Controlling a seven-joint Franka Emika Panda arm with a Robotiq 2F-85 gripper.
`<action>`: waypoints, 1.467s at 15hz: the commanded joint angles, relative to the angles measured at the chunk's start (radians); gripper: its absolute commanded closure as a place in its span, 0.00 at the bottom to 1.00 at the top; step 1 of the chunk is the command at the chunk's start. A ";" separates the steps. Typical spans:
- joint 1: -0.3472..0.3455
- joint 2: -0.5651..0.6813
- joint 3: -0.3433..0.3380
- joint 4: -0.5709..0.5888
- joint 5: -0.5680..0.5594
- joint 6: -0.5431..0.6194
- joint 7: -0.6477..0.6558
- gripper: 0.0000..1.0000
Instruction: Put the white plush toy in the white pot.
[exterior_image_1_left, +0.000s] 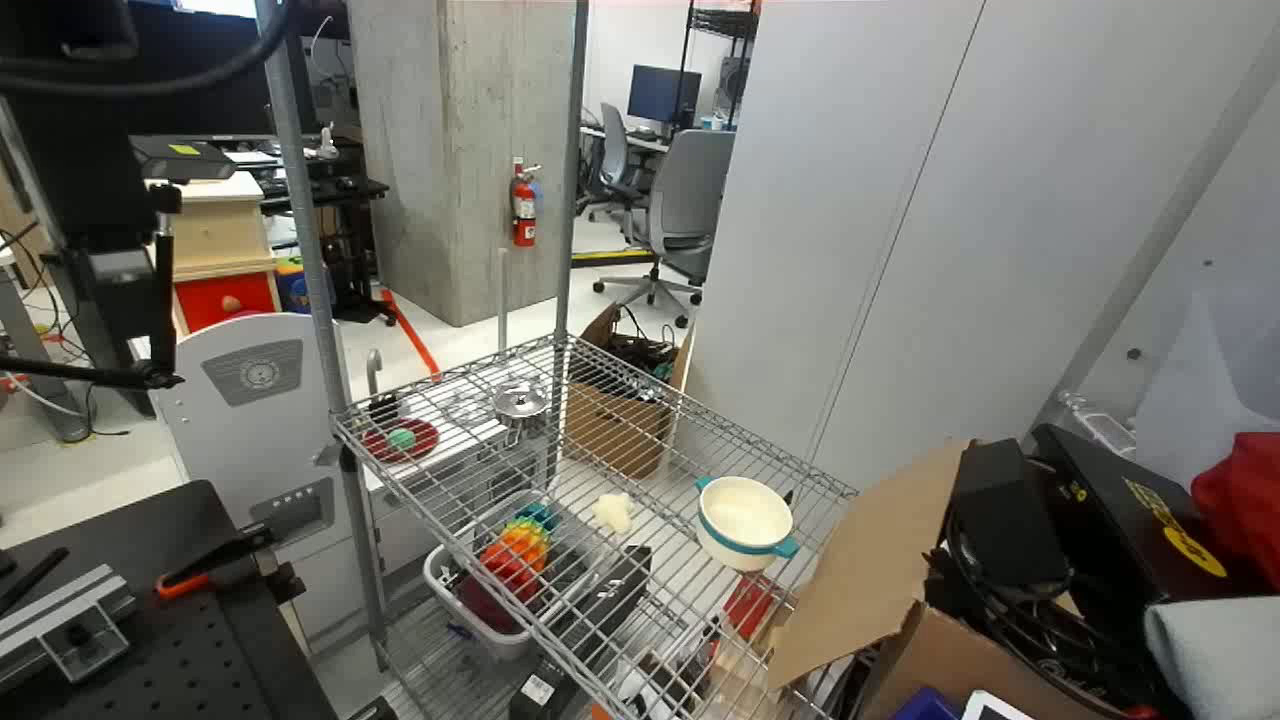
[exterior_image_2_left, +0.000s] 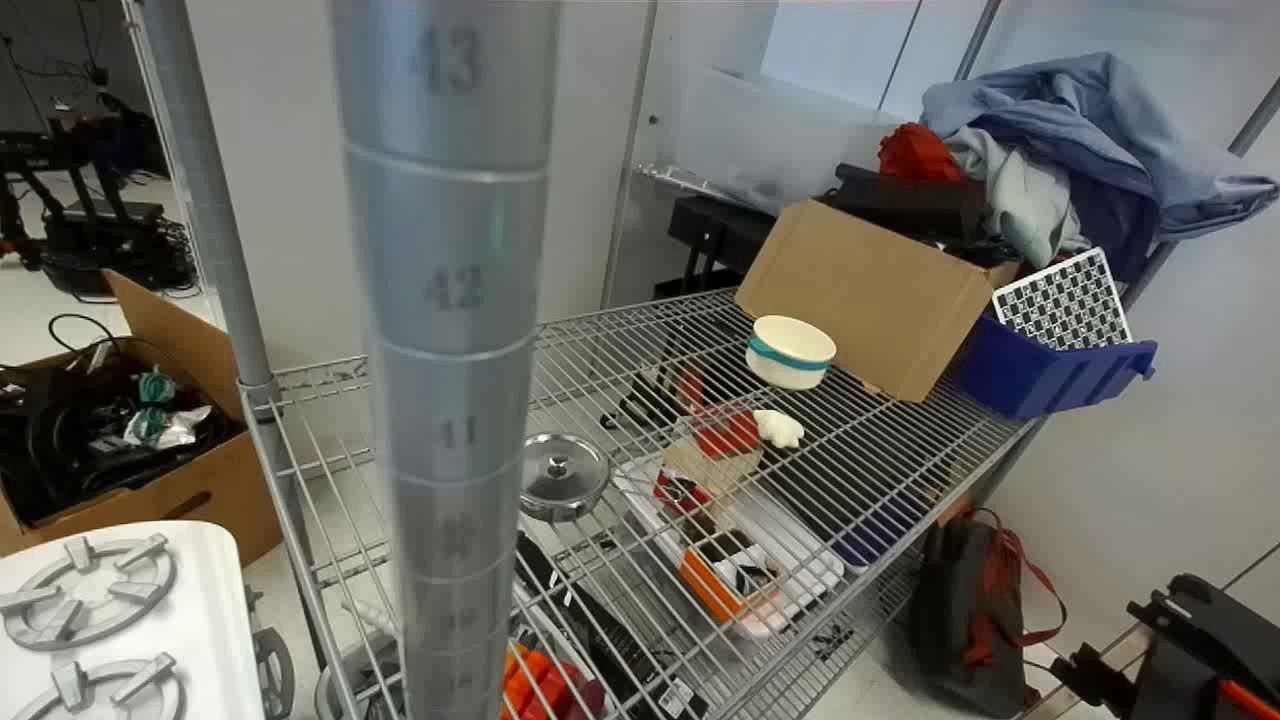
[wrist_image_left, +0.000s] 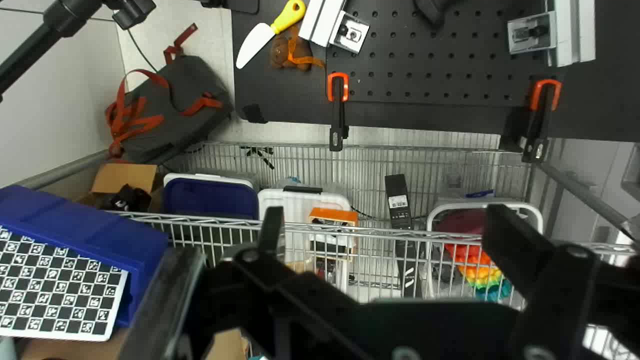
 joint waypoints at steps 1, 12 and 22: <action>0.011 0.000 -0.008 0.003 -0.006 -0.003 0.006 0.00; -0.002 0.082 -0.016 0.030 -0.010 0.045 0.023 0.00; -0.033 0.681 -0.069 0.192 0.091 0.582 0.130 0.00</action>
